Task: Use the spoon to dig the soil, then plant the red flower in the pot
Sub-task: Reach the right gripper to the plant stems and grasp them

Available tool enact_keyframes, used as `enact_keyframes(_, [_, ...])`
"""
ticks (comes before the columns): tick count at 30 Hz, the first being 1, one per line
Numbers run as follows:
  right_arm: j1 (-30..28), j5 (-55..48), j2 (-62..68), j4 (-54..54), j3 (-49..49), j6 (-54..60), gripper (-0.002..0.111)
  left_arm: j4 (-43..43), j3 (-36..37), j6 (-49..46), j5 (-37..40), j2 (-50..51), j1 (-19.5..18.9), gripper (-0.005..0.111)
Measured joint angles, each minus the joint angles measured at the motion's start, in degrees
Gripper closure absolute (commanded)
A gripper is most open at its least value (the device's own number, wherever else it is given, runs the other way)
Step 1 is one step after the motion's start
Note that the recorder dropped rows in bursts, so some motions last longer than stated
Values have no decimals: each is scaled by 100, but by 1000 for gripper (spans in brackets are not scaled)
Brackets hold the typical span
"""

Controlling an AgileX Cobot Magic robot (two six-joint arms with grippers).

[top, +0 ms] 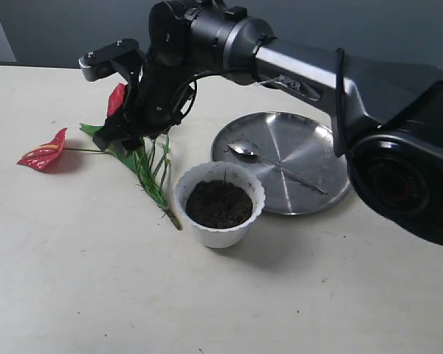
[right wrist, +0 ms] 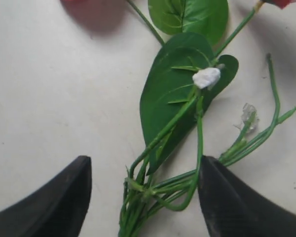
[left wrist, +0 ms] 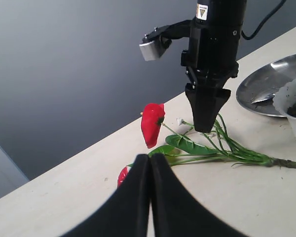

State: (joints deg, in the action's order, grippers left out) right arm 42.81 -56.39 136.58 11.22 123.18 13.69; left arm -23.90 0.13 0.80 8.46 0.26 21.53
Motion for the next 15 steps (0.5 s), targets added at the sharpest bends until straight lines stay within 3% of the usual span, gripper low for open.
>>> enact_keyframes(15, [10,404,355,-422,27,-334,52,0,0,0,0,0,0,106])
